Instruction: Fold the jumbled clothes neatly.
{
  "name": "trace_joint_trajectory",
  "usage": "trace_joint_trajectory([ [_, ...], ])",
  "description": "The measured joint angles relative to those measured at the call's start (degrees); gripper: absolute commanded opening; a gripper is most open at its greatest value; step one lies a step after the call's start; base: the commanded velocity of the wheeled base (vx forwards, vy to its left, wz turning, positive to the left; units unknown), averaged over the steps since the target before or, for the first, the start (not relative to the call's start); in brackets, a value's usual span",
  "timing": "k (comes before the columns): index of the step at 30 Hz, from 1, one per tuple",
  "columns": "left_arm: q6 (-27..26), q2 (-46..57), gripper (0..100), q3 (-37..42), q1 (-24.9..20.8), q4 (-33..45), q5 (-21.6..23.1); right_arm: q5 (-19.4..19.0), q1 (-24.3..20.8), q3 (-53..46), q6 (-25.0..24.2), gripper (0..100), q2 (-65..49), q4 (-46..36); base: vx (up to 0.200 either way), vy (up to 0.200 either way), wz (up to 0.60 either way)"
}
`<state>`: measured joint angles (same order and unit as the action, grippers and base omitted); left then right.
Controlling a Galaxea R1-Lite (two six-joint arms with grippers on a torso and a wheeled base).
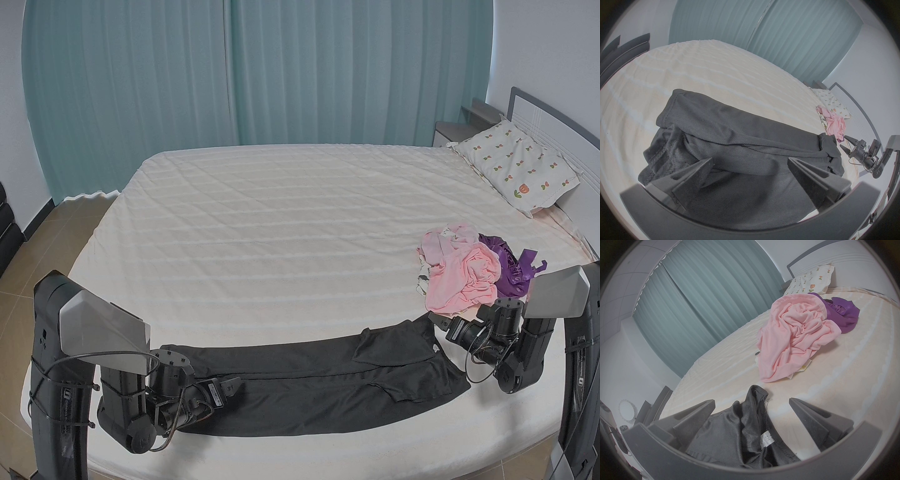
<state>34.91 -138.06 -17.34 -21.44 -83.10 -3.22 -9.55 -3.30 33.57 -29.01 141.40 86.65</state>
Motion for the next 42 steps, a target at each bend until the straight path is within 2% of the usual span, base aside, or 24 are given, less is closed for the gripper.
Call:
trace_joint_trajectory([
  [8,-0.05,0.49,100,0.63,0.78,-5.77,-0.26,0.11,0.00,-0.15,-0.07,100,-0.13,0.00,0.000,0.000,0.00],
  [17,3.12,1.82,100,-2.76,1.50,-5.85,-0.77,0.09,-0.20,-0.04,-0.02,100,0.02,0.00,0.000,0.000,0.00],
  [28,3.10,-2.68,100,-10.41,0.22,-5.85,-3.21,0.13,-0.74,-0.11,-0.05,100,0.26,0.00,0.000,0.000,0.00],
  [42,3.01,-4.14,100,-4.40,-2.62,-5.88,-3.21,0.16,-0.74,-2.96,-0.05,100,0.22,2.30,0.000,0.000,0.00],
])
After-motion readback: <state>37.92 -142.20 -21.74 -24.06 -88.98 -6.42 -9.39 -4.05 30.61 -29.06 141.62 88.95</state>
